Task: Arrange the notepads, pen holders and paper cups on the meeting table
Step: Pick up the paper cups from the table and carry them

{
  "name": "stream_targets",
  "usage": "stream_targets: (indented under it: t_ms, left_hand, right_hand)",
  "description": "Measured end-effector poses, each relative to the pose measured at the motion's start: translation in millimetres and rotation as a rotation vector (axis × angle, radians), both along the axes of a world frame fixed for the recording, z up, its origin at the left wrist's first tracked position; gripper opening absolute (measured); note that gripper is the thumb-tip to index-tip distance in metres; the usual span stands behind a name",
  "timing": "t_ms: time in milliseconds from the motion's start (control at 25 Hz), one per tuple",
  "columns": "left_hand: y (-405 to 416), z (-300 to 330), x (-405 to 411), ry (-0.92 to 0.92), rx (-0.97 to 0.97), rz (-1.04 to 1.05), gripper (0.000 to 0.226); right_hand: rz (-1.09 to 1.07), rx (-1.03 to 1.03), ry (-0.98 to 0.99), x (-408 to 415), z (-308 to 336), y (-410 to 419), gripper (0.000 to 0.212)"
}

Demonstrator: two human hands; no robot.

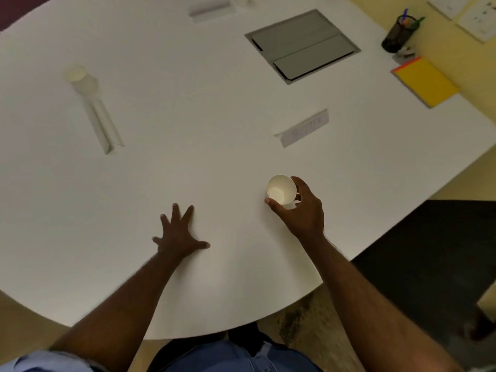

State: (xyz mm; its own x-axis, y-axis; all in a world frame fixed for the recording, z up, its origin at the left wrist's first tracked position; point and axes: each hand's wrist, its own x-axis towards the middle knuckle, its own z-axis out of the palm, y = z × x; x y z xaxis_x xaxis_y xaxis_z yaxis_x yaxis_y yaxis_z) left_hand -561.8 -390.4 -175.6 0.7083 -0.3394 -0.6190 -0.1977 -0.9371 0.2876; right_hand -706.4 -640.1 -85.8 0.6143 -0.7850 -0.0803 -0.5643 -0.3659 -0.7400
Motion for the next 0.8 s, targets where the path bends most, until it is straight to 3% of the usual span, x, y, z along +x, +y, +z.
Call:
stream_targets:
  t_ms: [560, 800]
  left_hand:
    - [0, -6, 3, -0.013, -0.008, 0.05, 0.126]
    - [1, -9, 4, -0.011, -0.021, 0.073, 0.126]
  right_hand:
    - [0.028, -0.025, -0.076, 129, -40, -82, 0.082]
    - [0.028, -0.009, -0.01, 153, -57, -95, 0.083]
